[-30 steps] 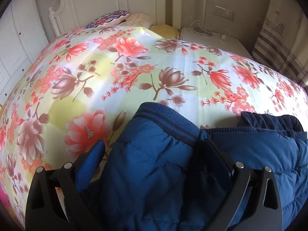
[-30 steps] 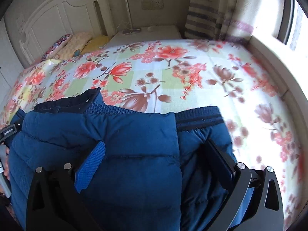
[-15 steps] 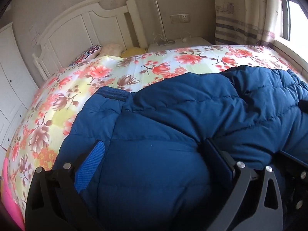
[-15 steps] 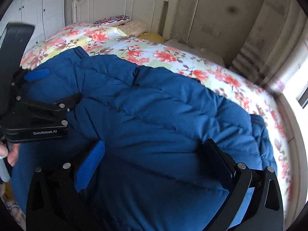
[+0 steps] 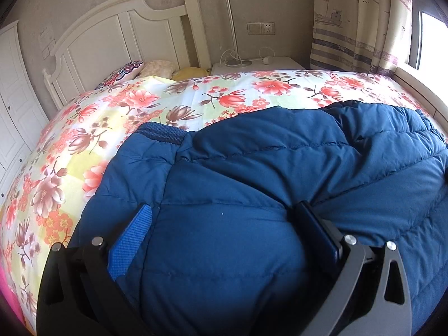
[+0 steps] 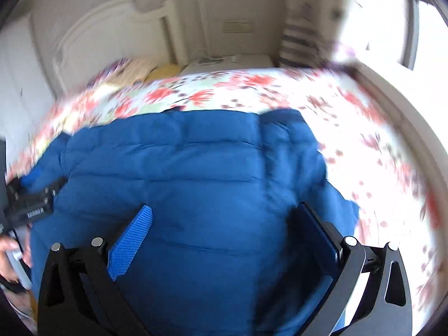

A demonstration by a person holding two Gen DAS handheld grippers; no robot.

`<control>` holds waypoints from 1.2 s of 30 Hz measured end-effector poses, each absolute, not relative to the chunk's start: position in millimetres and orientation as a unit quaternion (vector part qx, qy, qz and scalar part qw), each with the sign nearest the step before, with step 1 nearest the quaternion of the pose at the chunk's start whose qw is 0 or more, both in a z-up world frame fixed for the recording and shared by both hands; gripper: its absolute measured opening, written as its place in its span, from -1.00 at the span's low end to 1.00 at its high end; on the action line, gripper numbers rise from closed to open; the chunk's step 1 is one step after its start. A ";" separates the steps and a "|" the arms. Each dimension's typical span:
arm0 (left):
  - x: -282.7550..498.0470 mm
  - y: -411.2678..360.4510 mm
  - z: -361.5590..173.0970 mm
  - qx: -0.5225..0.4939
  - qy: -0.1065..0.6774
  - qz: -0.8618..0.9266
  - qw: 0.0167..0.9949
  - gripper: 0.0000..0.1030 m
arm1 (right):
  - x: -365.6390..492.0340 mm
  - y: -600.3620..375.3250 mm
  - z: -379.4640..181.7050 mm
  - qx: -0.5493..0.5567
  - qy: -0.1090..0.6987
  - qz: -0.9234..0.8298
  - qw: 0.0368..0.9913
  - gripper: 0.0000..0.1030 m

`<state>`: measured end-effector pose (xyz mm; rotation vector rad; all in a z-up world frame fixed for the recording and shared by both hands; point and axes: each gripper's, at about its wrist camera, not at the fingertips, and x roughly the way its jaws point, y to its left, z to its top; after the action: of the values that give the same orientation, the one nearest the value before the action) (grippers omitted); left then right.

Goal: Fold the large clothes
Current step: 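Press the folded jacket flat with both grippers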

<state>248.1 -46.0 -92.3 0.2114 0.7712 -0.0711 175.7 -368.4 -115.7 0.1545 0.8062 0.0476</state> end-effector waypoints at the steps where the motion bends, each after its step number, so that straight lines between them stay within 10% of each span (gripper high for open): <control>1: 247.3 -46.5 -91.9 0.103 0.375 -0.034 0.921 0.96 | 175.9 -370.9 -116.5 0.080 0.392 0.025 0.916 0.91; 16: 176.7 -63.1 -74.6 0.079 0.356 -0.078 0.928 0.96 | 138.3 -273.0 -117.6 -0.115 0.370 0.063 0.920 0.91; 36: 159.2 70.8 -100.2 -0.055 0.375 -0.022 0.925 0.96 | 118.3 -373.0 -124.0 0.015 0.379 0.026 0.925 0.90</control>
<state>159.2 70.8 -100.2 -0.1138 0.7683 -0.0447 118.3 -373.0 -124.0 0.0316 0.7784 0.0524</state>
